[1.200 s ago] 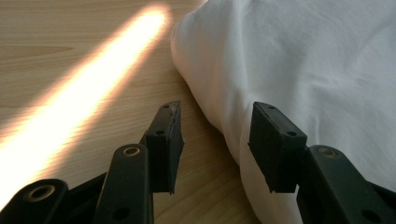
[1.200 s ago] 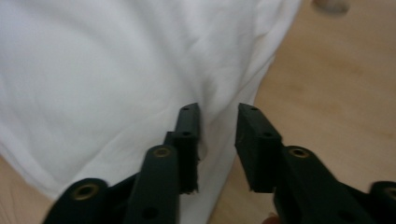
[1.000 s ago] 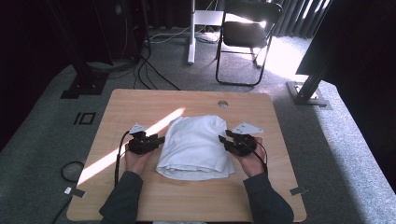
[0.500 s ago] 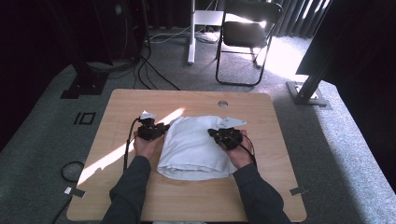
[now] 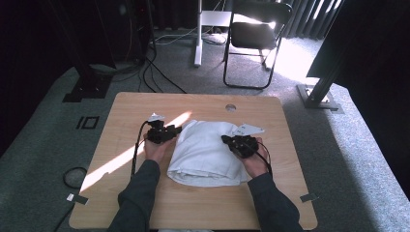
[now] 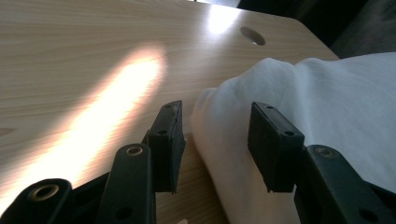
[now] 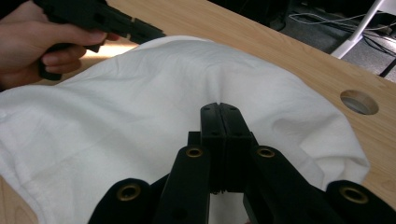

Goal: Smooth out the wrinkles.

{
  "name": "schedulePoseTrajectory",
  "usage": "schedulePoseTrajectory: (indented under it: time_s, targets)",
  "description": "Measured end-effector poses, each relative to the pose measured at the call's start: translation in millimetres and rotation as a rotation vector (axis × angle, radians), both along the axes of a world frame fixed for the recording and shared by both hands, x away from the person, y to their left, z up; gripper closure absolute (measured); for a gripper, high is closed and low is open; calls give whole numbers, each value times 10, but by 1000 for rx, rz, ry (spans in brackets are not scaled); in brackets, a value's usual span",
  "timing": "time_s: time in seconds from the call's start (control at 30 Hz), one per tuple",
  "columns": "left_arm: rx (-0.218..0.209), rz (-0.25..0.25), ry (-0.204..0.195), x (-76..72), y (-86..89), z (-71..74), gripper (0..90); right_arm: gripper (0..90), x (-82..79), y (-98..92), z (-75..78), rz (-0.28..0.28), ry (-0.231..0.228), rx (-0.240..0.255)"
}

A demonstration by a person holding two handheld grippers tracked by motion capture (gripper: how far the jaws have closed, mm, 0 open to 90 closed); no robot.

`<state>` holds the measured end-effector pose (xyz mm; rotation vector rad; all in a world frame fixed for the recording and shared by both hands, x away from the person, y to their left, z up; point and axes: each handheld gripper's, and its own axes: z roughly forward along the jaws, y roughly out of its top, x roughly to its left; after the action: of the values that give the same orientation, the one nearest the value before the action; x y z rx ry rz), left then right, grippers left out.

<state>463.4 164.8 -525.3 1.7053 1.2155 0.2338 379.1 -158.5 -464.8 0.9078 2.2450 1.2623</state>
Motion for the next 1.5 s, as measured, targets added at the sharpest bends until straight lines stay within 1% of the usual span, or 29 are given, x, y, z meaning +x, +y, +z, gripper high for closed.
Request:
schedulePoseTrajectory:
  time_s: [0.1,0.13,0.2,0.23,0.27,0.3,0.43,0.5,0.57,0.6,0.63,0.67,0.7,0.73,0.77,0.8,0.87,0.9,0.93,1.03,1.13,1.17,1.23,1.3,1.33,1.37,1.4,1.47,1.5]
  targets:
    - [-60,-32,6,31,-59,-42,625,893,-3,16,-9,7,1,-2]
    - [-76,-53,13,39,-83,-60,679,893,1,14,-16,6,7,-1]
    - [-76,-96,10,35,-155,-81,838,892,14,8,-39,8,18,2]
    - [-60,-98,-2,27,-184,-80,900,893,22,2,-55,11,24,9]
    - [-42,-97,-9,20,-208,-73,900,893,21,-1,-62,9,27,11]
    - [-43,-93,-9,18,-216,-66,900,892,20,-6,-68,8,26,8]
    - [9,-46,-17,7,-188,-27,900,893,-22,-60,-21,-3,2,12]
    - [0,-32,-27,1,-156,7,900,893,-30,-89,0,-5,-2,15]
    - [-32,-36,-59,-15,-150,70,900,893,-25,-98,-1,-3,3,10]
    - [-69,-69,-75,-12,-164,107,825,893,-22,-93,-8,-1,4,8]
    - [-71,-84,-85,-9,-184,128,740,893,-20,-79,-18,3,4,6]
    - [-50,-90,-101,-2,-239,161,681,893,-22,-67,-22,5,3,6]
    - [-32,-97,-103,9,-270,176,633,893,-26,-47,-29,10,2,6]
    - [7,-101,-99,33,-319,187,626,893,-29,-33,-32,15,3,8]
    - [57,-81,-96,56,-370,190,628,893,-34,-18,-33,19,1,3]
    - [85,-71,-88,89,-402,187,650,893,-41,-4,-34,22,-1,3]
    - [89,-53,-68,135,-425,178,737,893,-56,7,-28,31,-7,1]
    - [89,-49,-62,153,-432,175,814,894,-62,3,-23,36,-10,1]
    - [111,-43,-64,163,-438,174,883,893,-71,-4,-17,44,-13,2]
    - [125,-30,-59,169,-416,159,900,895,-107,-43,-1,57,-23,3]
    - [53,15,-35,179,-285,157,900,898,-148,-111,22,58,-34,23]
    - [45,18,-29,178,-254,158,900,899,-166,-140,27,56,-41,30]
    - [67,19,-33,157,-239,162,900,900,-195,-196,21,33,-54,38]
    - [65,9,-17,144,-251,153,886,900,-173,-236,-34,7,-37,37]
    - [74,6,-12,132,-267,154,845,898,-151,-236,-71,-9,-24,13]
    - [82,-1,-20,107,-278,164,765,890,-117,-229,-128,-41,-11,-36]
    - [86,-13,-36,70,-281,183,716,863,-100,-225,-173,-80,3,-63]
    - [97,-22,-67,-39,-270,240,664,784,-133,-246,-181,-126,-1,-66]
    - [102,-32,-74,-101,-262,271,642,743,-174,-267,-152,-127,-15,-50]
